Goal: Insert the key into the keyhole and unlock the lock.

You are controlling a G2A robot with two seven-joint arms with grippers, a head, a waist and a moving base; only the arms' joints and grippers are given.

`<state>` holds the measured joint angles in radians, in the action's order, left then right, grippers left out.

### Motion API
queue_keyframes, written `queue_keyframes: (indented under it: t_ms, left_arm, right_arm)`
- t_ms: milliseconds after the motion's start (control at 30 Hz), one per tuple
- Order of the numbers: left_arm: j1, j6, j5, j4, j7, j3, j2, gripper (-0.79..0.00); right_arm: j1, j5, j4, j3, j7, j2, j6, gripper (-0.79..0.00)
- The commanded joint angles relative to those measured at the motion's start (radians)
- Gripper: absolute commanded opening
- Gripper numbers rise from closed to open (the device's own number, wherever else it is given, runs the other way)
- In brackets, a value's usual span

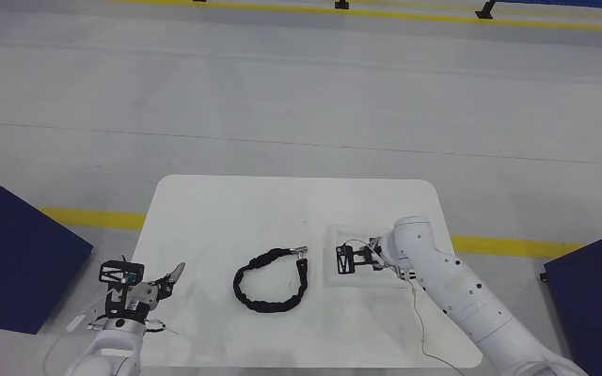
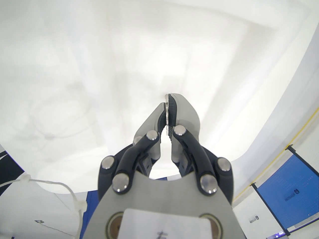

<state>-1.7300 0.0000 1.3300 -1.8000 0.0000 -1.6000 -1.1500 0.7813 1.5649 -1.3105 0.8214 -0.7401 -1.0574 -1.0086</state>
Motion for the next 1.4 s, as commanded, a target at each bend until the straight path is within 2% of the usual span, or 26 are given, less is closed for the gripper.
queue_keyframes:
  t_ms: [0,167,233,500,533,567,600,667,1033,1133,1200,1300,1367]
  left_arm:
    - [0.000,0.000,0.000,0.000,0.000,0.000,0.000,0.000]
    - [0.000,0.000,0.000,0.000,0.000,0.000,0.000,0.000]
    - [0.000,0.000,0.000,0.000,0.000,0.000,0.000,0.000]
    - [0.000,0.000,0.000,0.000,0.000,0.000,0.000,0.000]
    - [0.000,0.000,0.000,0.000,0.000,0.000,0.000,0.000]
    - [0.000,0.000,0.000,0.000,0.000,0.000,0.000,0.000]
    - [0.000,0.000,0.000,0.000,0.000,0.000,0.000,0.000]
    - [0.000,0.000,0.000,0.000,0.000,0.000,0.000,0.000]
    - [0.000,0.000,0.000,0.000,0.000,0.000,0.000,0.000]
    - [0.000,0.000,0.000,0.000,0.000,0.000,0.000,0.000]
    - [0.000,0.000,0.000,0.000,0.000,0.000,0.000,0.000]
    - [0.000,0.000,0.000,0.000,0.000,0.000,0.000,0.000]
    - [0.000,0.000,0.000,0.000,0.000,0.000,0.000,0.000]
  right_arm:
    - [0.020,0.003,-0.012,0.010,-0.007,0.008,-0.004,-0.785]
    - [0.052,0.009,-0.039,0.017,-0.009,0.025,-0.004,-0.785]
    - [0.054,-0.012,-0.053,0.035,0.029,0.029,0.000,-0.785]
    - [0.059,0.000,-0.069,0.046,0.032,0.031,0.024,-0.785]
    - [0.065,-0.006,-0.064,0.044,0.044,0.031,0.026,-0.785]
    - [0.071,-0.077,-0.040,0.055,0.073,0.029,0.007,-0.785]
    - [0.063,-0.112,-0.033,0.060,0.065,0.028,-0.004,-0.785]
    - [0.053,-0.054,-0.060,0.049,0.017,0.029,0.013,-0.785]
    - [0.072,-0.119,-0.066,0.094,0.039,0.039,0.009,-0.785]
    - [0.079,-0.182,-0.056,0.139,0.048,0.046,0.024,-0.785]
    - [0.091,-0.277,-0.037,0.186,0.050,0.052,0.051,-0.785]
    - [0.117,-0.481,-0.001,0.269,0.011,0.061,0.125,-0.785]
    - [0.133,-0.616,0.012,0.321,-0.058,0.071,0.171,-0.785]
